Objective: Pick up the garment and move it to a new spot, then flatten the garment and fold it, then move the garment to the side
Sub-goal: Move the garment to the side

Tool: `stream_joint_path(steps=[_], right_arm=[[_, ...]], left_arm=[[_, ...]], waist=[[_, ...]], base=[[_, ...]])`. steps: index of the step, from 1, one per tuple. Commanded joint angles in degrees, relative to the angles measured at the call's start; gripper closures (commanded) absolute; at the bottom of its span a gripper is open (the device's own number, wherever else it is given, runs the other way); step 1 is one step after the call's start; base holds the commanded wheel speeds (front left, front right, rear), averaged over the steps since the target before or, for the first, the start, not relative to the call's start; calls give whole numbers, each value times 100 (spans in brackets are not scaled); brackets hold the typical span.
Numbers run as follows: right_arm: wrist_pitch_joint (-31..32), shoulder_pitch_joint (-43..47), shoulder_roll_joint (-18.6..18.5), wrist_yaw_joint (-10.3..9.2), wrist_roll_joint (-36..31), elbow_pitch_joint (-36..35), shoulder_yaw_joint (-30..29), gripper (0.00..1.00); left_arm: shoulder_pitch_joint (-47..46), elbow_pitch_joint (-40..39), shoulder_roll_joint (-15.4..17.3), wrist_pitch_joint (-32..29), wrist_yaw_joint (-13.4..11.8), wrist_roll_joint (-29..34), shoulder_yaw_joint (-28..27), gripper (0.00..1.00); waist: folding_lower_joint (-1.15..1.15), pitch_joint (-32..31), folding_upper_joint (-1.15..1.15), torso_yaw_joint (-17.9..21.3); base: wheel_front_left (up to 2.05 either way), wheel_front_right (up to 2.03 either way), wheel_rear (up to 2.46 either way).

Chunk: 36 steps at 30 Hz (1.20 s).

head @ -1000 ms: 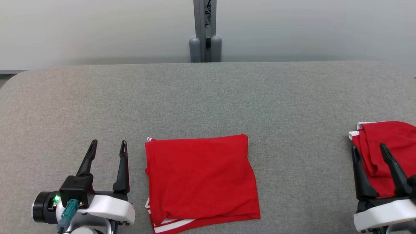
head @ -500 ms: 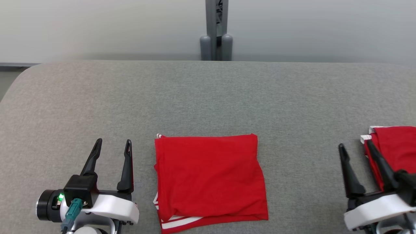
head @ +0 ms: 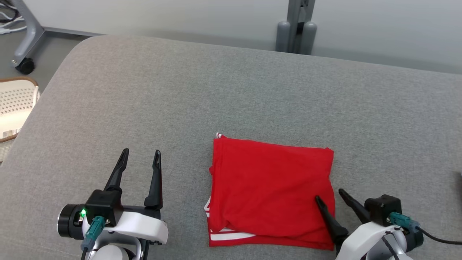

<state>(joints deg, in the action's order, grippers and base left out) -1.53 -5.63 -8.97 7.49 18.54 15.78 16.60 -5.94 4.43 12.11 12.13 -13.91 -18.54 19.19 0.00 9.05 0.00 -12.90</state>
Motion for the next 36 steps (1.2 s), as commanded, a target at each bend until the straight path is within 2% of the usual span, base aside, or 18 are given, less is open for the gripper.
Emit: stream_joint_path(steps=[1,6,7,8,13,17,28,32,36], right_arm=[[8,-120,-10,1,122,251,94,0],[171,-277,42,1,364,775,371,0],[129,-316,20,1,374,831,386,32],[97,-349,34,1,433,875,380,100],[23,-527,-64,0,480,884,428,100],[-79,-503,-216,0,331,641,335,100],[26,-344,-753,1,-136,-278,-79,100],[3,-597,-919,0,-183,-425,-166,100],[31,-887,-1155,1,-176,-433,-331,100]], left_arm=[[-109,46,3,43,28,-32,5,0],[-191,110,-19,75,34,-37,20,0],[-185,121,-16,84,26,-38,15,0],[-174,125,-7,93,18,-41,7,0],[-185,119,54,116,0,-38,-24,0],[-166,73,127,105,6,-62,-60,0],[-353,-226,387,-63,-36,82,-89,0],[-488,-313,492,-200,8,157,-33,0],[-639,-396,508,-329,65,206,78,0]], waist=[[0,58,0,-92],[0,95,0,-133],[0,100,0,-126],[0,106,0,-111],[0,114,0,97],[0,127,0,480],[0,407,0,2075],[0,531,0,2514],[0,648,0,2775]], base=[[0,0,0],[0,0,0],[0,0,0],[0,0,0],[0,0,0],[0,0,0],[0,0,0],[0,0,0],[0,0,0]])
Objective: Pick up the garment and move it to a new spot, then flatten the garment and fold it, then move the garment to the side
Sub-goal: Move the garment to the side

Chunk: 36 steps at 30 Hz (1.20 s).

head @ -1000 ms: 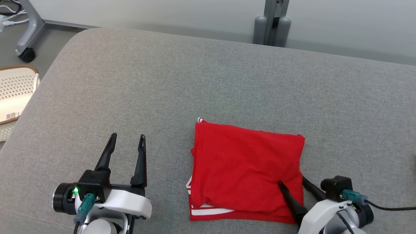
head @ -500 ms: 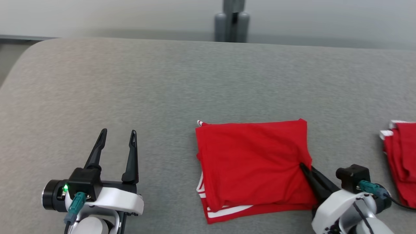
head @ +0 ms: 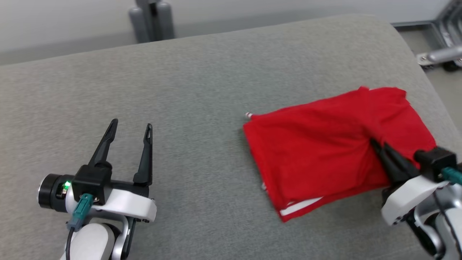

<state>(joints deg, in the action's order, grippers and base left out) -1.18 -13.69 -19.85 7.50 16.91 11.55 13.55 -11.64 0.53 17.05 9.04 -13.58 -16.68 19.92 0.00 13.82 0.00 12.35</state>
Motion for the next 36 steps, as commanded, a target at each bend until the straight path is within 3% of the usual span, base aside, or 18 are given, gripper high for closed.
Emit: stream_joint_path(steps=[1,10,15,19,20,21,22,30,36], right_arm=[[-4,-82,-67,-1,-13,-10,-27,100],[-368,-985,-532,-1,135,618,-435,100],[-675,-1398,-663,-1,278,1352,-664,100],[-943,-1617,-563,-1,326,2011,-719,100],[-1011,-1675,-543,-1,297,2168,-744,97],[-1086,-1725,-493,-1,294,2290,-755,55],[-1160,-1780,-467,-1,251,2423,-798,0],[-1411,-1791,-170,-1,-98,2764,-1506,0],[-1412,-1418,459,-1,-368,1606,-2017,0]], left_arm=[[-69,-6,15,-19,32,21,5,0],[-325,-58,3,-186,112,111,211,0],[-510,-92,51,-250,153,186,279,0],[-573,-99,112,-267,155,188,257,0],[-589,-103,125,-272,147,192,252,0],[-600,-100,132,-271,146,192,250,0],[-611,-97,143,-274,148,190,249,0],[-553,-35,155,-180,100,105,206,0],[-419,34,127,-28,38,-9,127,0]], waist=[[0,171,0,250],[0,547,0,491],[0,796,0,474],[0,944,0,464],[0,976,0,467],[0,996,0,467],[0,1013,0,465],[0,900,0,435],[0,583,0,255]], base=[[0,0,0],[0,0,0],[0,0,0],[0,0,0],[0,0,0],[0,0,0],[0,0,0],[0,0,0],[0,0,0]])
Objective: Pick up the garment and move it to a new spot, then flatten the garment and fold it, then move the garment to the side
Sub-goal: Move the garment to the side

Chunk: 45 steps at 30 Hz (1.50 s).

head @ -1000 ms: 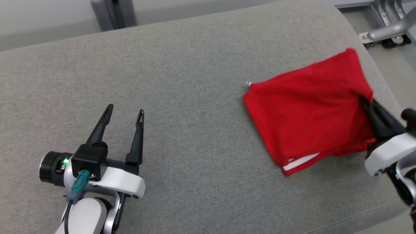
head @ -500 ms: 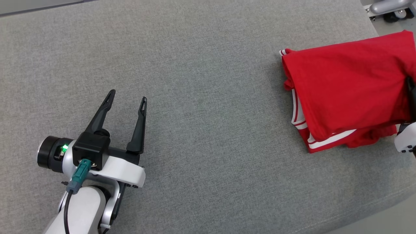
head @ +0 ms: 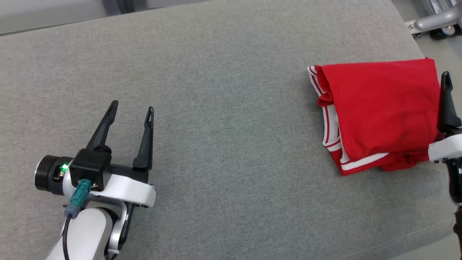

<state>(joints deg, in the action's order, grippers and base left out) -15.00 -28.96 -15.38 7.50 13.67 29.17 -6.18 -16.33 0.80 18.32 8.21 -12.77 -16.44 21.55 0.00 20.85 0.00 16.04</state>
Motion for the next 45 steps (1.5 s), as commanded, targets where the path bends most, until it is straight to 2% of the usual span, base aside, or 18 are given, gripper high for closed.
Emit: stream_joint_path(steps=[1,6,9,15,20,23,27,37,45], right_arm=[[-31,206,101,-1,-100,-417,-55,0],[-20,769,462,-1,-447,-1625,-14,0],[-19,1085,696,0,-719,-2096,80,0],[161,1570,959,-1,-846,-2620,364,0],[312,1912,1107,-1,-857,-2798,538,0],[441,2213,1165,-1,-859,-2767,625,0],[551,2564,1205,-1,-864,-2822,640,0],[819,3265,1234,-1,-636,-3129,434,0],[961,3441,1235,-1,-531,-3295,366,0]], left_arm=[[59,16,-11,88,-50,-43,-53,0],[119,29,-118,304,-158,-167,-181,0],[270,-34,-191,440,-298,-257,-334,0],[558,-200,-234,610,-454,-397,-676,0],[897,-308,-213,675,-405,-456,-968,0],[1292,-331,-197,686,-332,-461,-1085,0],[1636,-354,-179,688,-298,-372,-977,0],[2006,-463,-184,463,-265,-473,-813,0],[2094,-491,-62,195,-382,-380,-731,0]], waist=[[0,-179,0,-175],[0,-502,0,-557],[0,-715,0,-805],[0,-1061,0,-1197],[0,-1344,0,-1450],[0,-1610,0,-1515],[0,-1768,0,-1519],[0,-2029,0,-1444],[0,-2108,0,-1378]], base=[[0,0,0],[0,0,0],[0,0,0],[0,0,0],[0,0,0],[0,0,0],[0,0,0],[0,0,0],[0,0,0]])
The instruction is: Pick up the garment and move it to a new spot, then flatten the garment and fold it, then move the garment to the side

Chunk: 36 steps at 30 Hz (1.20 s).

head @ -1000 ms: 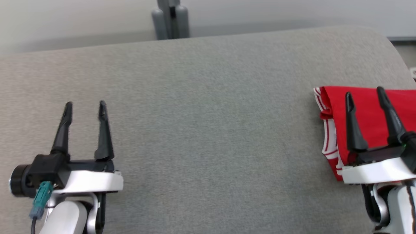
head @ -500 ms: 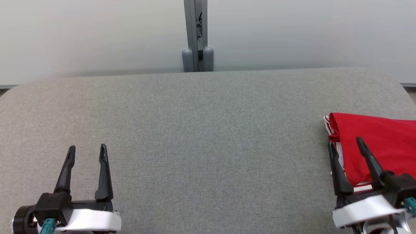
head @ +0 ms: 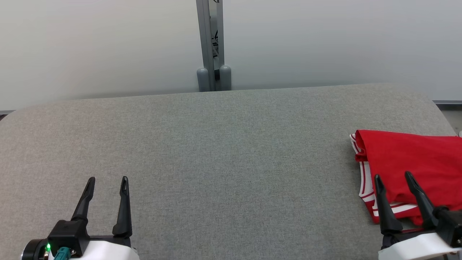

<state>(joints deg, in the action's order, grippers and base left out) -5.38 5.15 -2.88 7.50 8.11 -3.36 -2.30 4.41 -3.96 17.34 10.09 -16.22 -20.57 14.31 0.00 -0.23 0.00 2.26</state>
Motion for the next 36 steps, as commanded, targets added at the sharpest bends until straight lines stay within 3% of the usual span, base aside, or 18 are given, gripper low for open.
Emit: stream_joint_path(steps=[1,26,27,30,36], right_arm=[[20,38,-13,-1,17,-54,-33,0],[114,87,-13,-1,153,-91,-100,0],[119,35,0,0,147,-80,-85,100],[125,79,43,0,187,37,-58,100],[267,248,-92,0,1066,-61,-160,100]], left_arm=[[26,-16,37,-34,-47,33,-2,0],[70,-44,125,-280,-149,-26,65,0],[47,-31,100,-320,-144,-50,69,100],[133,71,3,-350,-134,-103,125,100],[326,-59,-116,-278,80,-634,140,100]], waist=[[0,1,0,-2],[0,-15,0,-15],[0,-18,0,-22],[0,-19,0,-25],[0,-16,0,-35]], base=[[0,0,0],[0,0,0],[0,0,0],[0,0,0],[0,0,0]])
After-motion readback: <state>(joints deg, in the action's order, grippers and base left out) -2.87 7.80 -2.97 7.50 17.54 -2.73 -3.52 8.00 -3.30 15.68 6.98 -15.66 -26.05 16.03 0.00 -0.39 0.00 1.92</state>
